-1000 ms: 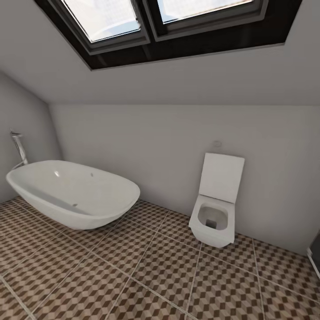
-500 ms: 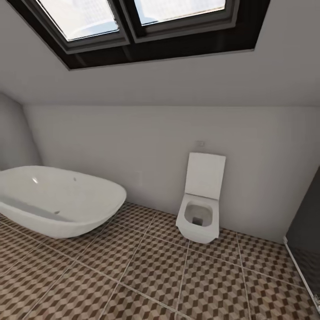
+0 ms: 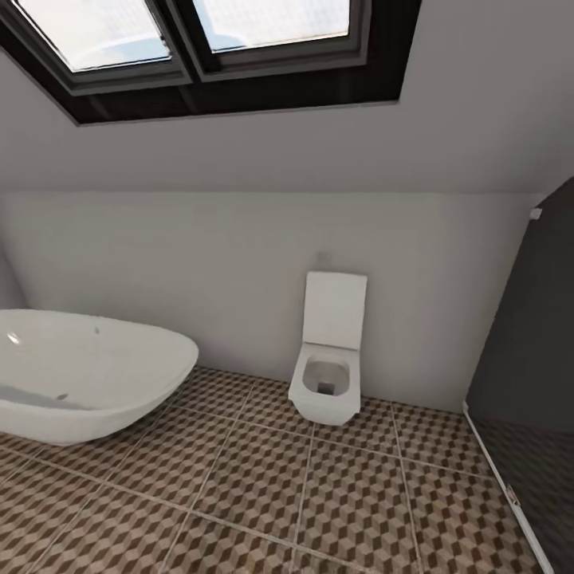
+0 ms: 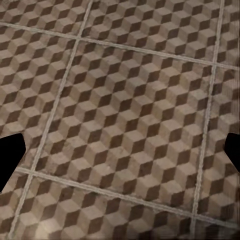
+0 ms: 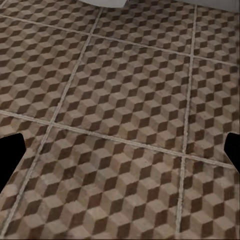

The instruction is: Take the four mousetraps from the cabinet in the bathroom and place them on the bathroom floor. Make sure all four end up on the same floor surface, and ensure that at least two of them are either under or directly next to the same bathroom sink.

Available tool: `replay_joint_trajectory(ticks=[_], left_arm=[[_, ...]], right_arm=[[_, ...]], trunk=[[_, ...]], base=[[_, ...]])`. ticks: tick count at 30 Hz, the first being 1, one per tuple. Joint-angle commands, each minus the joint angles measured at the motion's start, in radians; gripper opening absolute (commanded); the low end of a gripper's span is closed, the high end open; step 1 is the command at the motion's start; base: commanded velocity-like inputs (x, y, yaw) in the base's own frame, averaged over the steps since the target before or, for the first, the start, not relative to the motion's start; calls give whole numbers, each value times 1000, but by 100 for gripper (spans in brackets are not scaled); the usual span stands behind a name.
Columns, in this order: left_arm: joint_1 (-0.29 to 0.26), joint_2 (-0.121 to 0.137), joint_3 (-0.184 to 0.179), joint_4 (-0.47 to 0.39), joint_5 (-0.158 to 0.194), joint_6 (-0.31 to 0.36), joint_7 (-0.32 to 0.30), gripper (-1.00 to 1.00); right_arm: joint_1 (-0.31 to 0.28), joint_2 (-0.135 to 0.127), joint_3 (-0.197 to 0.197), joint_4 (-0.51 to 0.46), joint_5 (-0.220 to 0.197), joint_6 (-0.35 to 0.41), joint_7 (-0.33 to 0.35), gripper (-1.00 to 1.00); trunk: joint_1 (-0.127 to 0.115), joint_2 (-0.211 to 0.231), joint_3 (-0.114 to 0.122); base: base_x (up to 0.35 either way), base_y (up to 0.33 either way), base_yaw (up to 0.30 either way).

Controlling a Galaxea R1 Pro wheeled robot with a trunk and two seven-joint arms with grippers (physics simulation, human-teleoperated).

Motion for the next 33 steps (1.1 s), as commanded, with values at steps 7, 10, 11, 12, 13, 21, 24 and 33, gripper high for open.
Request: replay_joint_trajectory(ticks=[7, 10, 11, 12, 13, 21, 24, 33], left_arm=[[0, 0, 0, -1, 0, -2, 0, 100], [0, 0, 0, 0, 0, -2, -1, 100], [0, 0, 0, 0, 0, -2, -1, 100], [0, 0, 0, 0, 1, -2, -1, 100], [0, 0, 0, 0, 0, -2, -1, 100], [0, 0, 1, 0, 1, -2, -1, 100], [0, 1, 1, 0, 1, -2, -2, 100], [0, 1, 1, 0, 1, -2, -2, 100]], right_arm=[[-1, -1, 0, 1, 5, -2, -4, 100], [-1, -1, 0, 1, 5, -2, -5, 100], [-1, -1, 0, 1, 5, -2, -4, 100], [-1, -1, 0, 1, 5, -2, -5, 100], [-1, -1, 0, 1, 5, -2, -5, 100], [-1, -2, 0, 1, 5, -2, -5, 100], [-1, -2, 0, 1, 5, -2, -5, 100], [-1, -1, 0, 1, 5, -2, -5, 100]], trunk=[[-1, -1, 2], [-1, -1, 3], [-1, -1, 3], [-1, -1, 4], [-1, -1, 4], [-1, -1, 4], [-1, -1, 4], [-1, -1, 4]], base=[[-313, 0, -249], [-327, 15, -248], [-324, 41, -248], [-320, 66, -247], [-316, 77, -246], [-263, 122, -245], [-190, 165, -245], [-150, 206, -245]])
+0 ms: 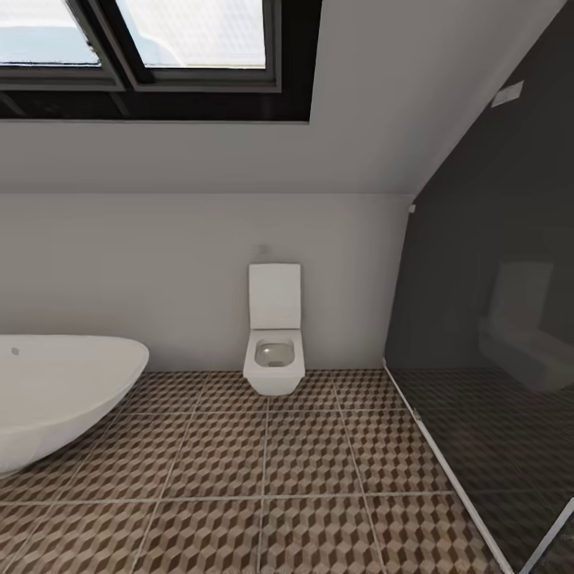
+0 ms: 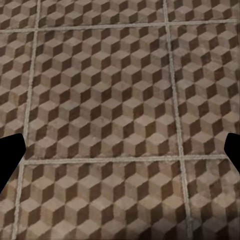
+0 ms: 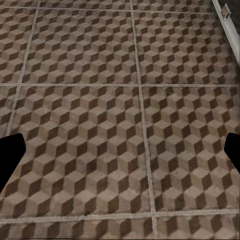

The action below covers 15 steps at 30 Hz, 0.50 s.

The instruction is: Take the four mousetraps from the cabinet in the bathroom and place them on the bathroom floor. Make sure all four end up on the same floor surface, and ensure that at least two of them are either under or directly next to the same bathroom sink.

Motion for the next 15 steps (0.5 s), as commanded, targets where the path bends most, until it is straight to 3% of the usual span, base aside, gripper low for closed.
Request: replay_joint_trajectory(ticks=[1, 15], left_arm=[[0, 0, 0, 0, 0, -3, -1, 100], [0, 0, 0, 0, 0, -3, -1, 100]], right_arm=[[-1, 0, 0, 1, 5, -2, -5, 100], [-1, 0, 0, 1, 5, -2, -5, 100]], trunk=[[0, -1, -1], [0, -1, -1]], base=[[-127, 233, -245], [-105, 237, -243]])
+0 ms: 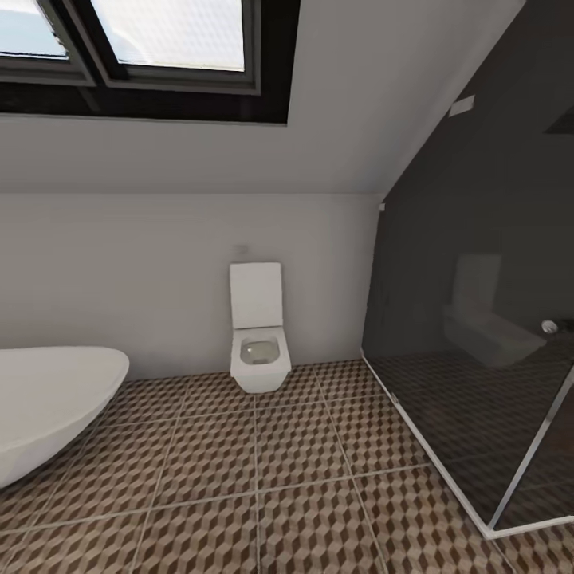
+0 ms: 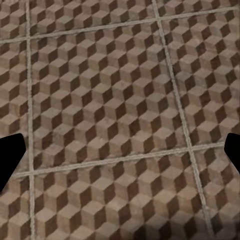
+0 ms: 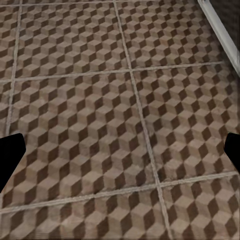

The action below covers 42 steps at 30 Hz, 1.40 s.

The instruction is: Take the four mousetraps from the cabinet in the bathroom and place them on the bathroom floor. Make sure all four end up on the same floor surface, and ensure that at least two of them are either under or directly next to the same bathroom sink.

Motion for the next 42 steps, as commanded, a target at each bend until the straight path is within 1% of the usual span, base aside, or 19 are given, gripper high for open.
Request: replay_joint_trajectory(ticks=[1, 8, 42], left_arm=[[0, 0, 0, 0, 0, -2, -1, 100], [0, 0, 0, 0, 0, -2, -1, 100], [0, -2, 0, 13, -1, -2, 0, 100]], right_arm=[[-1, 0, 0, 1, 5, -2, -5, 100], [-1, 0, 0, 1, 5, -2, -5, 100], [-1, 0, 0, 1, 5, -2, -5, 100]], trunk=[[0, -1, -1], [0, -1, -1], [0, -1, -1]], base=[[-50, 195, -235], [-19, 76, -232], [0, 1, -229]])
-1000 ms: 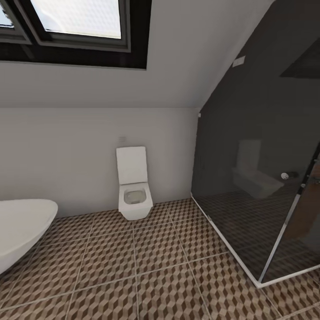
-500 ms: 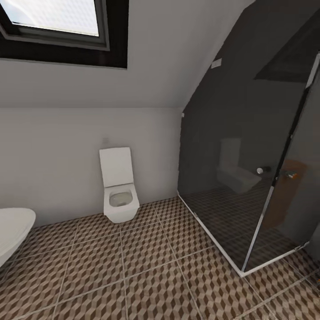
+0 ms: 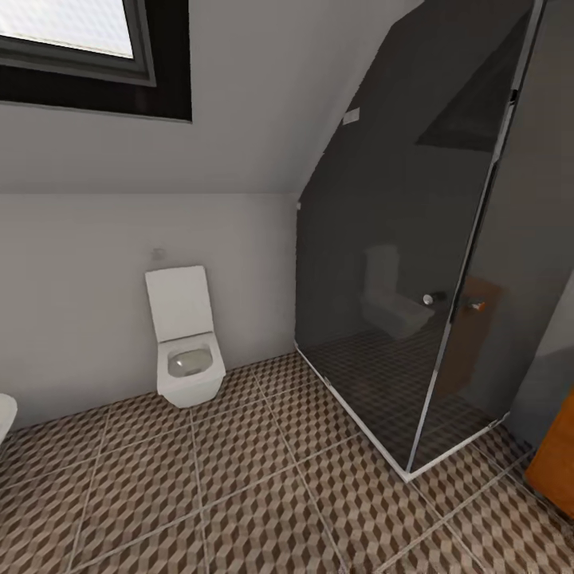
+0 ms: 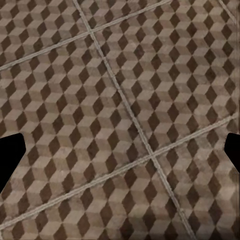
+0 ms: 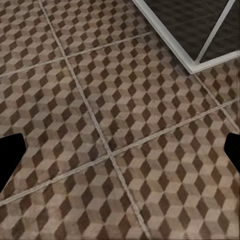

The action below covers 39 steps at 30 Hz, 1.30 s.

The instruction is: Take the four mousetraps from the cabinet in the bathroom and place them on the bathroom floor. Make sure all four end up on the same floor surface, and ensure that at least two of them are either under or directly next to the same bathroom sink.

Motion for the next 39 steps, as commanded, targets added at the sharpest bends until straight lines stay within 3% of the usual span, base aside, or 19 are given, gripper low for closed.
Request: replay_joint_trajectory(ticks=[1, 39], left_arm=[[0, 0, 0, 0, 0, -2, -1, 100], [0, 0, 0, 8, 0, -2, -1, 100]], right_arm=[[-1, 0, 0, 1, 5, -2, -5, 100], [-1, 0, 0, 1, 5, -2, -5, 100]], trunk=[[0, -1, -1], [0, -1, -1]], base=[[0, 0, -228], [0, 0, -228]])
